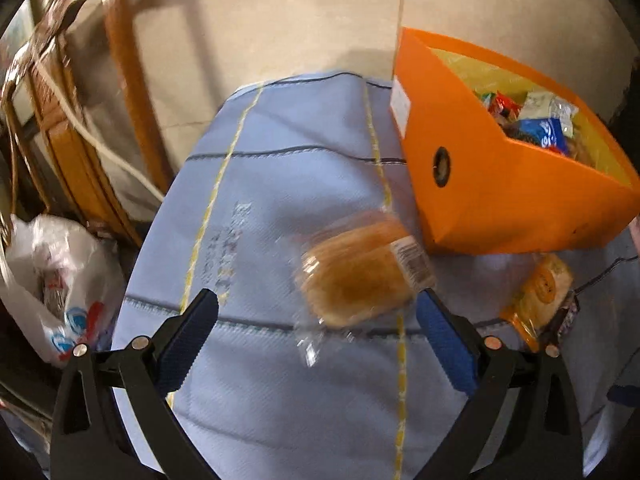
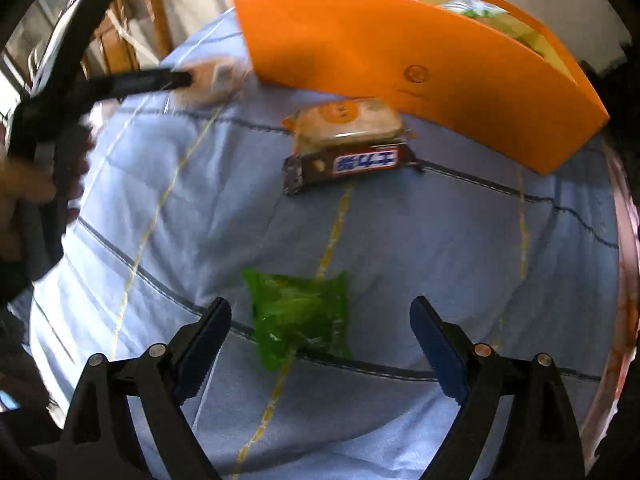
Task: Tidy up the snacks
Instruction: 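Grasp the wrapped bread loaf with the left tool, then grasp the green packet with the right tool while the left tool holds the bread loaf, then carry the bread loaf and green packet over the orange box and open both tools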
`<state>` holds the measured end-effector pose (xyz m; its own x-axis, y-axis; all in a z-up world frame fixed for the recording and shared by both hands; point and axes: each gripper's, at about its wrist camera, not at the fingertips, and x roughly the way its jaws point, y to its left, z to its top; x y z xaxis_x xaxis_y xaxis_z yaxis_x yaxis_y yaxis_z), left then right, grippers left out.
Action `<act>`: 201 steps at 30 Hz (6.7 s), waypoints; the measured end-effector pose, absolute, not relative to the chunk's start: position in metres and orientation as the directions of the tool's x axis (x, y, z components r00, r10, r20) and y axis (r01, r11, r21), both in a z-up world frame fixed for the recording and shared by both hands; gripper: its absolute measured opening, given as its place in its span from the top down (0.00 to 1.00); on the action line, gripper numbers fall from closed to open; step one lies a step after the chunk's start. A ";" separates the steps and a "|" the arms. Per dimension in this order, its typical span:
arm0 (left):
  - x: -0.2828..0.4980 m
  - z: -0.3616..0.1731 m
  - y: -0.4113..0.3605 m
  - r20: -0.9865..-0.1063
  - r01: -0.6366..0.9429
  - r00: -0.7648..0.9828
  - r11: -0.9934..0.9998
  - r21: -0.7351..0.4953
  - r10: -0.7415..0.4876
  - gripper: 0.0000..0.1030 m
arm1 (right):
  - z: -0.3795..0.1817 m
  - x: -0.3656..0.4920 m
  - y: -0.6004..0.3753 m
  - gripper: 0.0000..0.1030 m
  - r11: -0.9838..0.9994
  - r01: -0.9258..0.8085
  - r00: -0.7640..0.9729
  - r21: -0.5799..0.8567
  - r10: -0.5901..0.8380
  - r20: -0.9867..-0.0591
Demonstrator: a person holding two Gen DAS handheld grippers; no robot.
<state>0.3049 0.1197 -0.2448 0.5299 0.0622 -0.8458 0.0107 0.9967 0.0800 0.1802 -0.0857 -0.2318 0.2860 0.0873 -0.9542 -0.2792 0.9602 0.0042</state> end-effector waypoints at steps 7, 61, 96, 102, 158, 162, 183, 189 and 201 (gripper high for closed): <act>0.338 -0.264 0.101 -0.838 -0.015 0.533 0.992 0.127 0.116 0.06 | -0.266 0.179 -0.060 0.16 0.923 -0.362 0.271 -0.128 -0.027 -0.962; 0.164 -0.253 0.116 -0.826 0.156 0.517 0.974 -0.166 -0.223 0.32 | -0.266 0.164 -0.089 0.49 0.948 -0.316 0.302 0.041 0.141 -0.943; 0.157 -0.266 0.127 -0.846 0.118 0.473 0.969 -0.216 -0.246 0.31 | -0.269 0.142 -0.126 0.33 0.955 -0.148 0.335 0.256 0.292 -0.896; 0.157 -0.269 0.132 -0.853 0.104 0.463 0.970 -0.218 -0.241 0.31 | -0.260 0.152 -0.118 0.34 0.979 -0.192 0.401 0.063 0.137 -0.906; 0.132 -0.277 0.098 -0.836 0.260 0.481 0.954 -0.151 -0.264 0.37 | -0.265 0.145 -0.148 0.63 0.960 -0.179 0.353 0.217 0.268 -0.896; 0.131 -0.273 0.097 -0.828 0.268 0.489 0.950 -0.157 -0.275 0.37 | -0.254 0.139 -0.154 0.64 0.956 -0.176 0.381 0.236 0.287 -0.879; 0.124 -0.186 0.083 -0.687 0.351 0.602 0.907 -0.231 -0.408 0.37 | -0.140 0.098 -0.185 0.64 0.953 -0.183 0.600 0.243 0.304 -0.740; 0.138 -0.153 0.071 -0.638 0.389 0.630 0.891 -0.235 -0.444 0.37 | -0.105 0.093 -0.205 0.64 0.960 -0.149 0.661 0.236 0.274 -0.698; 0.241 -0.074 0.021 -0.554 0.433 0.691 0.880 -0.197 -0.464 0.37 | -0.021 0.176 -0.233 0.64 0.981 -0.088 0.775 0.174 0.178 -0.607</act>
<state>0.2410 0.0212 -0.0739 0.6911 -0.4637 -0.5544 0.4325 0.8799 -0.1968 0.1760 -0.2331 -0.0212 0.7747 0.1777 -0.6069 -0.0884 0.9807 0.1744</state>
